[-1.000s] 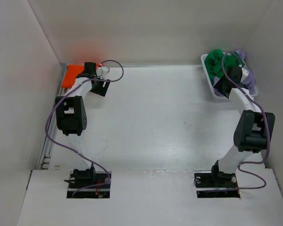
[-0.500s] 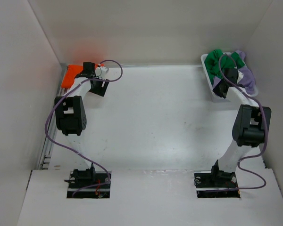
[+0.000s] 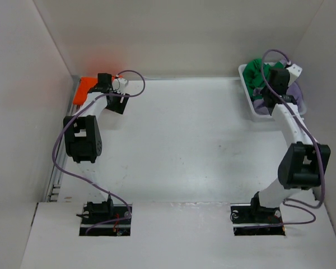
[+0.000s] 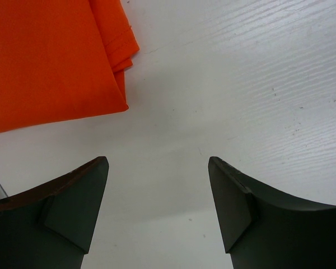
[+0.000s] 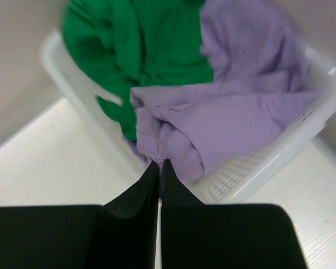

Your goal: Fold and stack the t-shirts

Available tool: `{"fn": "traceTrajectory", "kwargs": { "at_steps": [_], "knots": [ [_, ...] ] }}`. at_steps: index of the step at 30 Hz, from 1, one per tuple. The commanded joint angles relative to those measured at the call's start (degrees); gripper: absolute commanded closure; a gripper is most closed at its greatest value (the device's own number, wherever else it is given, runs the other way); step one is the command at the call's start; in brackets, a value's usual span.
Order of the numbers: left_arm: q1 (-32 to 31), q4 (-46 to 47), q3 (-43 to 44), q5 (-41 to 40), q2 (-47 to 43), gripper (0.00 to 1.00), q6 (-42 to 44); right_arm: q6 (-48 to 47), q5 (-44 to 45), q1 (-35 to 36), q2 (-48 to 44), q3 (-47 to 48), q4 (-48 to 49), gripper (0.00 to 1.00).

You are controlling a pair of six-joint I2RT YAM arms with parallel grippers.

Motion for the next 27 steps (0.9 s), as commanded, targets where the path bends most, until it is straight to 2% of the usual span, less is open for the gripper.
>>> {"fn": "traceTrajectory", "kwargs": {
  "at_steps": [1, 7, 10, 15, 17, 20, 24, 27],
  "knots": [
    [0.1, 0.9, -1.0, 0.5, -7.4, 0.28, 0.7, -7.2, 9.8, 4.4, -11.1, 4.4, 9.0, 1.00],
    [0.8, 1.5, -2.4, 0.8, -10.8, 0.28, 0.6, -21.7, 15.9, 16.0, -23.7, 11.2, 19.9, 1.00],
    [1.0, 1.9, -3.4, 0.9, -12.5, 0.27, 0.3, -29.1, 15.9, 25.5, -26.8, 16.3, 27.0, 1.00],
    [1.7, 2.7, -4.7, 1.0, -15.3, 0.27, 0.1, -41.0, 13.2, 46.0, -26.4, 24.4, 37.9, 1.00],
    [2.1, 3.0, -5.0, 1.0, -16.2, 0.26, 0.0, -42.0, 11.2, 52.9, -25.2, 26.3, 40.5, 1.00],
    [2.8, 3.2, -5.2, 1.0, -17.2, 0.26, -0.2, -41.2, 9.1, 58.0, -23.0, 28.2, 41.3, 1.00],
    [3.6, 3.5, -5.2, 1.0, -18.4, 0.25, -0.5, -36.9, 8.8, 59.0, -20.4, 27.5, 40.7, 1.00],
    [3.8, 3.5, -5.6, 1.0, -19.1, 0.25, -0.5, -28.4, 7.0, 58.8, -18.4, 27.7, 37.7, 1.00]
  ]
}}
